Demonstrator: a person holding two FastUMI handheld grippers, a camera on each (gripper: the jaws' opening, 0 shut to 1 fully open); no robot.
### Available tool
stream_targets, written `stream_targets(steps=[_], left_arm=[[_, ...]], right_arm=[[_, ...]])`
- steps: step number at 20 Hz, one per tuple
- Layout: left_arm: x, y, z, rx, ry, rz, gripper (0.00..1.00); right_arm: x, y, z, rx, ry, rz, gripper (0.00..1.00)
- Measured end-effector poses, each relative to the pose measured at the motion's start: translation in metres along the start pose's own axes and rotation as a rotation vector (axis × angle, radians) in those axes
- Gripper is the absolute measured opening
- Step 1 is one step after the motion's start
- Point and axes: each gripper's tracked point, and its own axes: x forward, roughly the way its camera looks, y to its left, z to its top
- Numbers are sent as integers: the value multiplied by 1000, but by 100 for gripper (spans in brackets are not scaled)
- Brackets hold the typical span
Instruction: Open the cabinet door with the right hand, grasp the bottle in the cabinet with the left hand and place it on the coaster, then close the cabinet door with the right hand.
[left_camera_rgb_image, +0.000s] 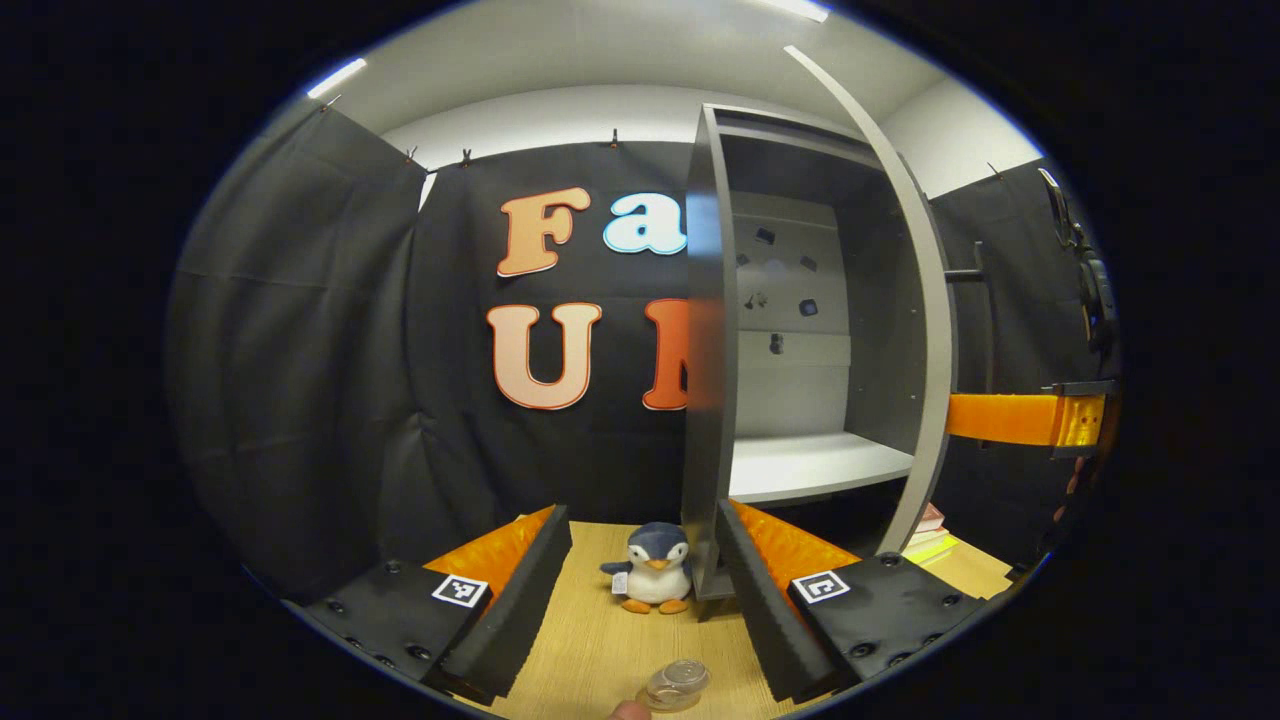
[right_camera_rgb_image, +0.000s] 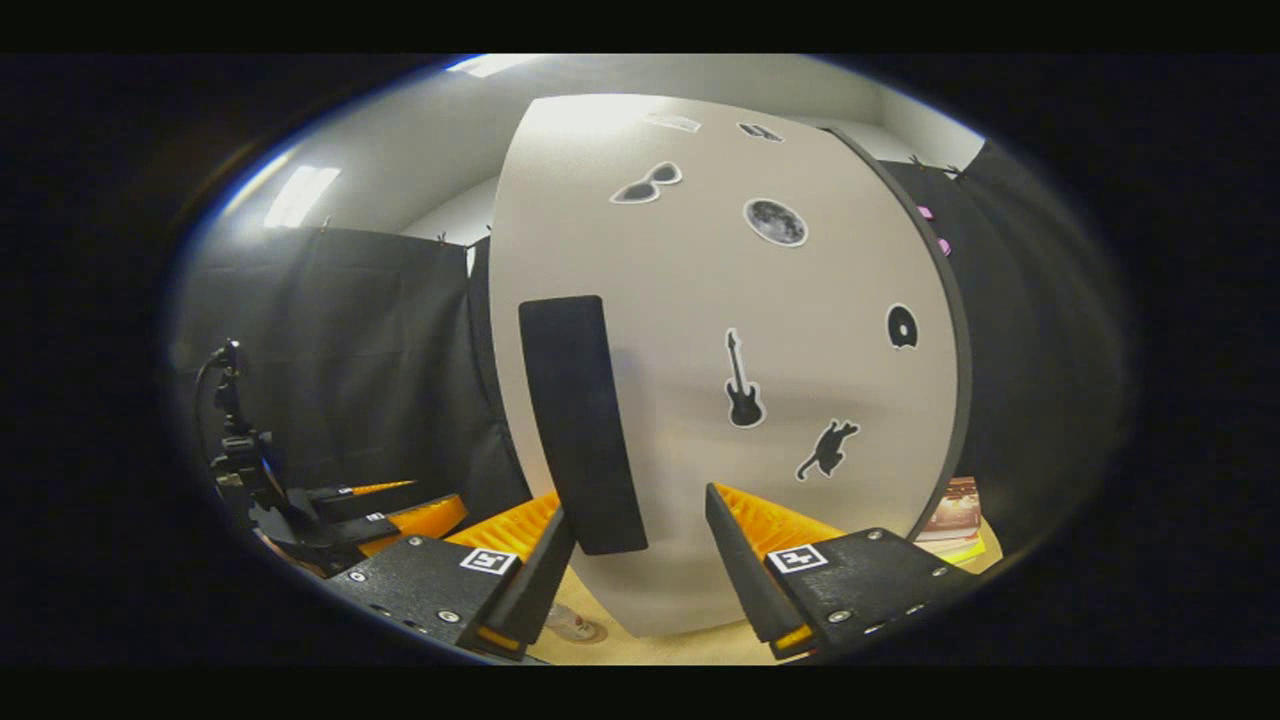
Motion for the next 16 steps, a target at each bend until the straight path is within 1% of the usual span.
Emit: stream_targets(steps=[5, 8, 13, 16], left_arm=[[17, 19, 1, -23, 1, 16, 95], [30, 23, 2, -36, -1, 6, 95], [54, 17, -3, -62, 14, -38, 94], [70, 8, -7, -64, 29, -68, 95]], right_arm=[[16, 0, -1, -10, -20, -34, 81], [19, 0, -1, -25, -16, -81, 86], [30, -4, -1, -80, -40, -175, 88], [38, -7, -6, -88, -50, -227, 89]])
